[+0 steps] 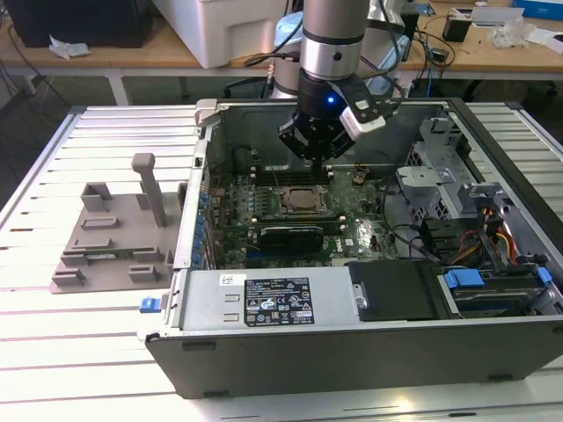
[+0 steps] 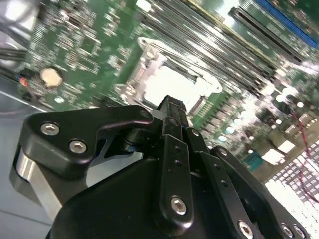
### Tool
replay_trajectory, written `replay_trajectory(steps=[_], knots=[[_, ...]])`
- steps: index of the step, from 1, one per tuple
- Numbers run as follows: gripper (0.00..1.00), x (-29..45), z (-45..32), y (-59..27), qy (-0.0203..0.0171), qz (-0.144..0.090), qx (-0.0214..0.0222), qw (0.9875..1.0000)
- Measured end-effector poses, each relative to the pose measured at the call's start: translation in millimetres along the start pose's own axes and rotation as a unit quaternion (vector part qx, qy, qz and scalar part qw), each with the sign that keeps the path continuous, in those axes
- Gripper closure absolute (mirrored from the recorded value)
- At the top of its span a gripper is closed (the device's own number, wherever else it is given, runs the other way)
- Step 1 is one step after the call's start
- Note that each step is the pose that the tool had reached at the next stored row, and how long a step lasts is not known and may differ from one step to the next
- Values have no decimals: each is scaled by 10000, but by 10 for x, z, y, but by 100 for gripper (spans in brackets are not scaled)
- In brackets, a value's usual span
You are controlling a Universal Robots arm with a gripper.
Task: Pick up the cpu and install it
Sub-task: 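Install the first cpu locking lever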
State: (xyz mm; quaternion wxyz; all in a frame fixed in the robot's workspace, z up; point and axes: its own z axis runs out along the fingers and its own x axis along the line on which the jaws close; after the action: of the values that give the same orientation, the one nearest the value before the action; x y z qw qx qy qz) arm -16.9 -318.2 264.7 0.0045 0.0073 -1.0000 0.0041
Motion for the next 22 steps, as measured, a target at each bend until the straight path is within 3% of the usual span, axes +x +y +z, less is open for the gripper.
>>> replay_trajectory(steps=[1,5,8,12,14,18,22], knots=[[89,97,2,1,1,0,1,10000],[89,373,14,17,0,-1,-30,10000],[89,534,21,45,0,0,-44,10000],[89,666,23,129,0,-1,-44,10000],[89,747,24,212,0,1,-45,10000],[89,757,23,378,0,-1,-44,10000],[89,691,23,386,1,-1,-45,10000]])
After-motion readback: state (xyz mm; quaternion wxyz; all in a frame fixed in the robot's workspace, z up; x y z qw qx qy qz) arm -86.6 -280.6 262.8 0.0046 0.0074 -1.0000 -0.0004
